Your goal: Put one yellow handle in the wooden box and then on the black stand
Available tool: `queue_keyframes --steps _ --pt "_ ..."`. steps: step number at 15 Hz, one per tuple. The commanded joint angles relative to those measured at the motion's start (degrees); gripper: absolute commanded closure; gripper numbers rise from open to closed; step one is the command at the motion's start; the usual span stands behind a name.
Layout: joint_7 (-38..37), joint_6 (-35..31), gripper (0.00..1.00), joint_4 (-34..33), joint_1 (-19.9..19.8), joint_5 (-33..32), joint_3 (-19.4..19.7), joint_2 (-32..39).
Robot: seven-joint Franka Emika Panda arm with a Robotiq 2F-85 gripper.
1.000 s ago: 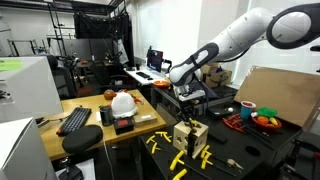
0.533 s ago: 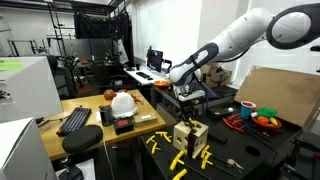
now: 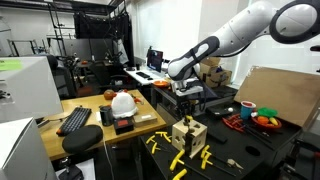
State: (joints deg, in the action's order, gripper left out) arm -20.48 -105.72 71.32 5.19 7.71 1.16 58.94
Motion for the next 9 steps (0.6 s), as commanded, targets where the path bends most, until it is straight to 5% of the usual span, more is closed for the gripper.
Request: queue_keyframes --steps 1,9 --pt "-0.88 -5.01 0.96 3.96 0.27 0.53 -0.06 -3.68" --pt "-1.9 -14.52 0.96 13.25 1.52 -0.5 0.79 -10.1"
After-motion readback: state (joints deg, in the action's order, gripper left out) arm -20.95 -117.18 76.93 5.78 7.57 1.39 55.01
